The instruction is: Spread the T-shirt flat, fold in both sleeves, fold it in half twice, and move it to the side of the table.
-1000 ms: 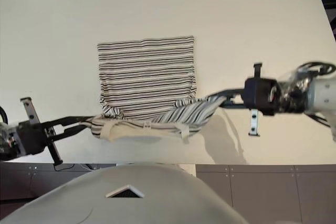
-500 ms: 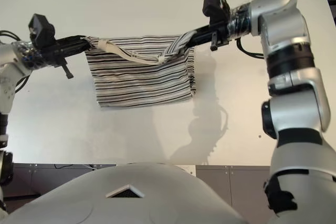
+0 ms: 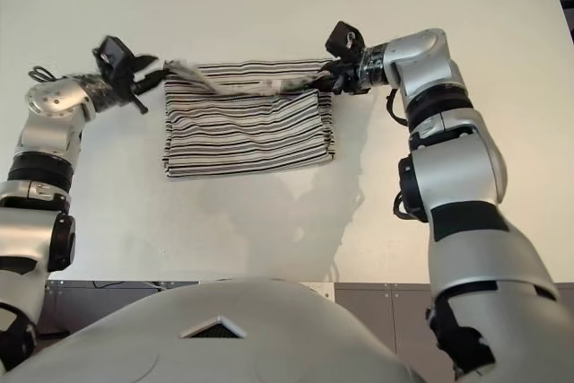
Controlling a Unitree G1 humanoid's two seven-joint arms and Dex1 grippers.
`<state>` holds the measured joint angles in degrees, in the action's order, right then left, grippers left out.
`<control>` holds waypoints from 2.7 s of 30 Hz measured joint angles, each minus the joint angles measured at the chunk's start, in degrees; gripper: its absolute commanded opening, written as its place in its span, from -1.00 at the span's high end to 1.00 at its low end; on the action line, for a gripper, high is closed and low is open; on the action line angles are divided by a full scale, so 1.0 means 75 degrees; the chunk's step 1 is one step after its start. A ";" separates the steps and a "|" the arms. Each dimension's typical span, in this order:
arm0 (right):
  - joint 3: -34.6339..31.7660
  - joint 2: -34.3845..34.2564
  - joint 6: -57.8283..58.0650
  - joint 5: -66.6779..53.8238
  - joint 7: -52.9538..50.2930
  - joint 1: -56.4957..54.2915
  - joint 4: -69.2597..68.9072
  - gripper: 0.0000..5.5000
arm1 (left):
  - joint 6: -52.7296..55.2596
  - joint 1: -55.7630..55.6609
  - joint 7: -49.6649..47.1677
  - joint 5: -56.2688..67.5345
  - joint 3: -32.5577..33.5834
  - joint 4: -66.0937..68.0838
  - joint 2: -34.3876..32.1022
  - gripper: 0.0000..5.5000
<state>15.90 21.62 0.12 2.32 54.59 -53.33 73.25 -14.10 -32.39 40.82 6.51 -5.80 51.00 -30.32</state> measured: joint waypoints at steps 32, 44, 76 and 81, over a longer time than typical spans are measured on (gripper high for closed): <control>0.3899 0.1716 -0.8716 0.5421 -0.3634 -0.0049 -0.0644 0.19 | 0.2296 0.4966 -0.0448 -0.3190 -0.1627 -0.8294 -0.0972 0.38; 0.4165 0.2146 -0.2496 -0.1909 0.3274 0.2604 -0.7662 0.19 | -0.0961 0.1016 -0.0873 -0.4223 -0.2533 -0.3167 -0.0469 0.38; -0.0214 0.3847 -0.4510 -0.0182 0.0597 0.7950 -1.0355 0.19 | -0.1839 0.7722 -0.1013 -0.3758 -0.1545 -0.9175 -0.3023 0.38; -0.0502 0.4113 -0.5000 0.0032 0.0240 0.8792 -1.0354 0.19 | -0.2045 0.8667 -0.1105 -0.3349 -0.0809 -0.9394 -0.3316 0.38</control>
<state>12.13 52.47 -37.38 2.55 56.40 12.61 -4.41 -29.44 32.61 32.54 -18.61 -11.87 -19.45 -55.19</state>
